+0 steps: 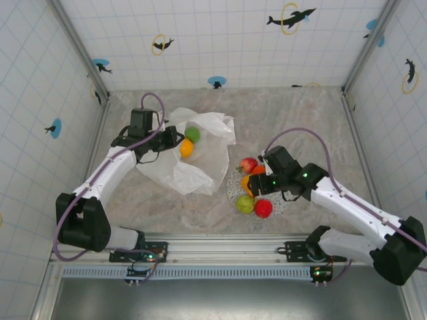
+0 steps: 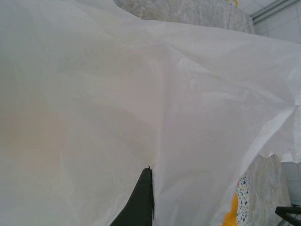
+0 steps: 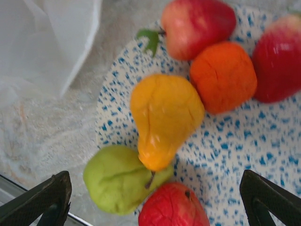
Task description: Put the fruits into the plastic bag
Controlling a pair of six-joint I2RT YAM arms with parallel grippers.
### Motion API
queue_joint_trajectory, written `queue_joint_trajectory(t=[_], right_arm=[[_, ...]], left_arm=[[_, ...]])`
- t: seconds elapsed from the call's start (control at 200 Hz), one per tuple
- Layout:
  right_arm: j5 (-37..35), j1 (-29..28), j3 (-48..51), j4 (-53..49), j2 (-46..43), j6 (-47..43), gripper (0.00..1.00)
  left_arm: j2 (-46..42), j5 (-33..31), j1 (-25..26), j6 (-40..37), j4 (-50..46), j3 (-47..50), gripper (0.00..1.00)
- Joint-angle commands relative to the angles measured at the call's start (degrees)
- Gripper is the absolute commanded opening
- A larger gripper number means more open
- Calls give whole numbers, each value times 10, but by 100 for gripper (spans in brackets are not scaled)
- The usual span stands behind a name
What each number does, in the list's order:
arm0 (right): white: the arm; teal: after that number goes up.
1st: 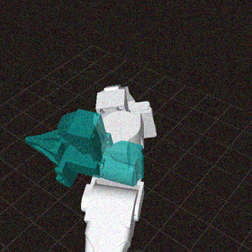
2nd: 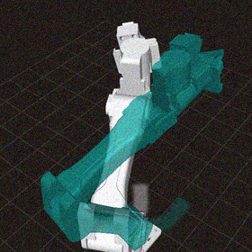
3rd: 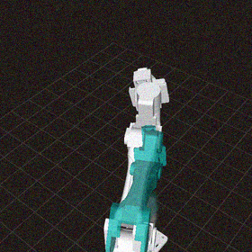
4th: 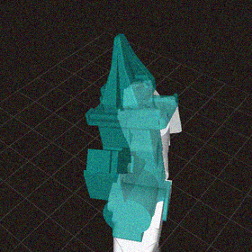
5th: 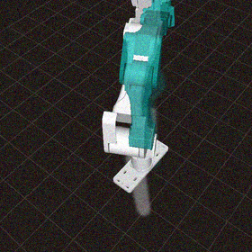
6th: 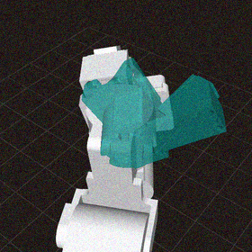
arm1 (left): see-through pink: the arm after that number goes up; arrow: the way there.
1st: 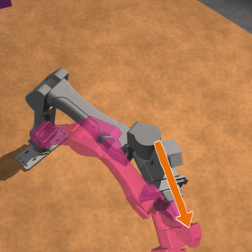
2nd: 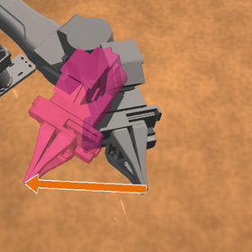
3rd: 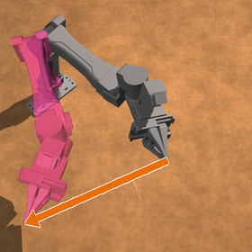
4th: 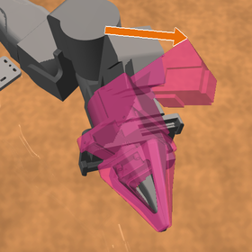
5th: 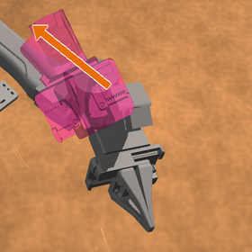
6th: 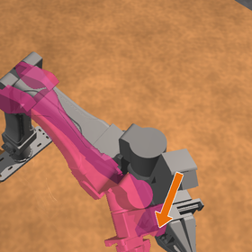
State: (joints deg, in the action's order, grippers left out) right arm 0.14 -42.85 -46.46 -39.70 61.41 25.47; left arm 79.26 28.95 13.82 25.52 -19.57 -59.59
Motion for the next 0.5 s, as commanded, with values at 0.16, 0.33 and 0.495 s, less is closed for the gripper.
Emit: queue_joint_trajectory(t=[0.16,0.33,0.495], right_arm=[[9,-38,78,-63,-45,96,95],[1,-50,101,-50,-25,100,95],[5,-49,112,-16,-7,93,93]], left_arm=[[-1,-2,-2,-12,4,14,0],[7,-5,-2,-14,5,13,0],[8,-4,-3,-17,5,14,0]])
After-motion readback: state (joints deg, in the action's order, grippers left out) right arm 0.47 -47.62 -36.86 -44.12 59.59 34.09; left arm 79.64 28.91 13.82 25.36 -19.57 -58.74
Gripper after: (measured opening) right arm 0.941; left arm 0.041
